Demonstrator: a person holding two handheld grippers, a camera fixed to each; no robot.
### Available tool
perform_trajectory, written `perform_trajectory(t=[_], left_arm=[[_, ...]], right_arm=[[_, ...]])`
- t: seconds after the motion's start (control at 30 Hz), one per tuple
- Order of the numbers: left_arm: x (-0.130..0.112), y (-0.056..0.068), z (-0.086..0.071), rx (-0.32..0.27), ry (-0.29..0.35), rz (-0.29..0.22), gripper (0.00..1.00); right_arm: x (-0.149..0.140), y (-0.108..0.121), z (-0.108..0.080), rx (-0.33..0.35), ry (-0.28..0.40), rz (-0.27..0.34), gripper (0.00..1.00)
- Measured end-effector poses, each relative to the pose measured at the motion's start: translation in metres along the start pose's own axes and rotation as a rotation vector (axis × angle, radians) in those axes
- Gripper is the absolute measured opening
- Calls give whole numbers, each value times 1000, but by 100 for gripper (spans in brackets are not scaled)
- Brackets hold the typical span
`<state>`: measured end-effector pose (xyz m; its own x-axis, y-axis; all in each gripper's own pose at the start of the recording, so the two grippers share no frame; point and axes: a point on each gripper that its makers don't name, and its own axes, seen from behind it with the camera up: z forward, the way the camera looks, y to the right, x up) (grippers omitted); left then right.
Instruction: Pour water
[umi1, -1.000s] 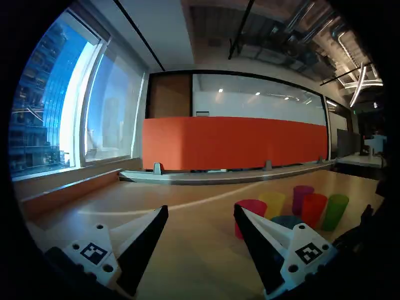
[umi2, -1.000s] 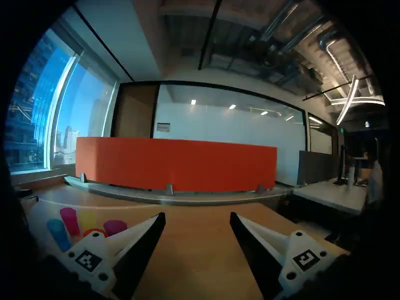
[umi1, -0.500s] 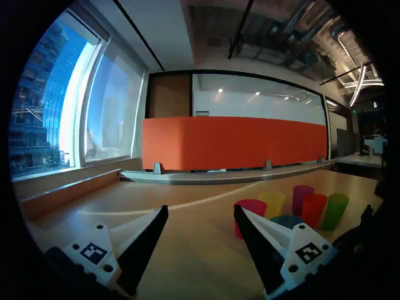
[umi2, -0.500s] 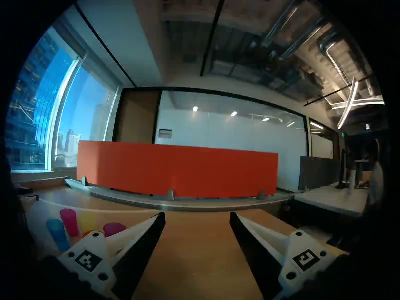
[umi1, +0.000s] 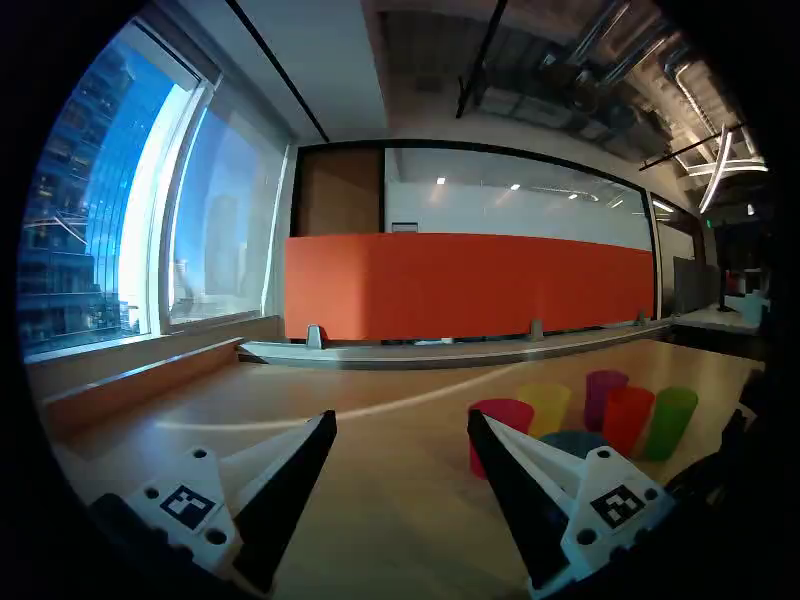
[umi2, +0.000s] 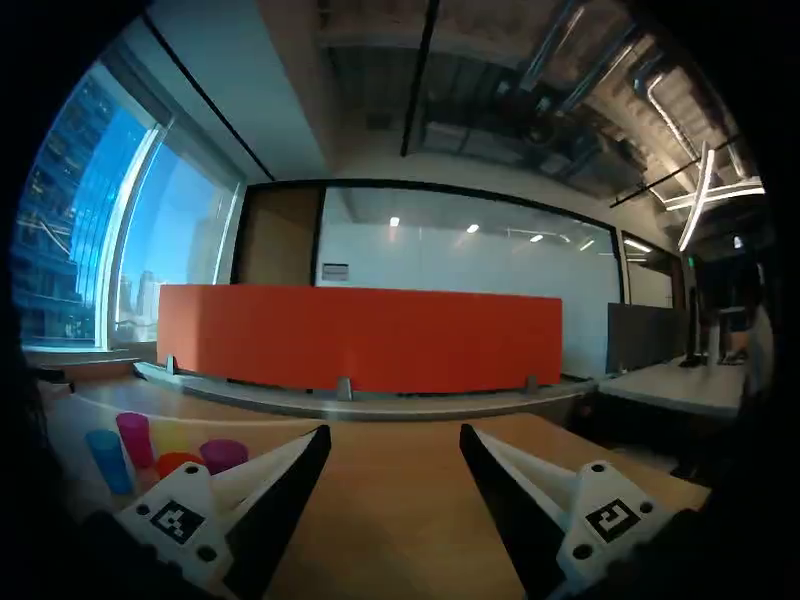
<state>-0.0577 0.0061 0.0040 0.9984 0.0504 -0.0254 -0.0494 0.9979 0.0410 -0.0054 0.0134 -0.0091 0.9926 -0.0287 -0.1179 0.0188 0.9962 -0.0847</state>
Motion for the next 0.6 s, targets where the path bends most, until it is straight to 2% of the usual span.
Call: perform_trajectory(t=[0.3,0.6], left_arm=[[-1,1,0,0,0,0,98],[0,1,0,0,0,-1,98]], right_arm=[[-22,-15,3,61,-5,12,100],[-45,-10,7,42,-44,55,100]])
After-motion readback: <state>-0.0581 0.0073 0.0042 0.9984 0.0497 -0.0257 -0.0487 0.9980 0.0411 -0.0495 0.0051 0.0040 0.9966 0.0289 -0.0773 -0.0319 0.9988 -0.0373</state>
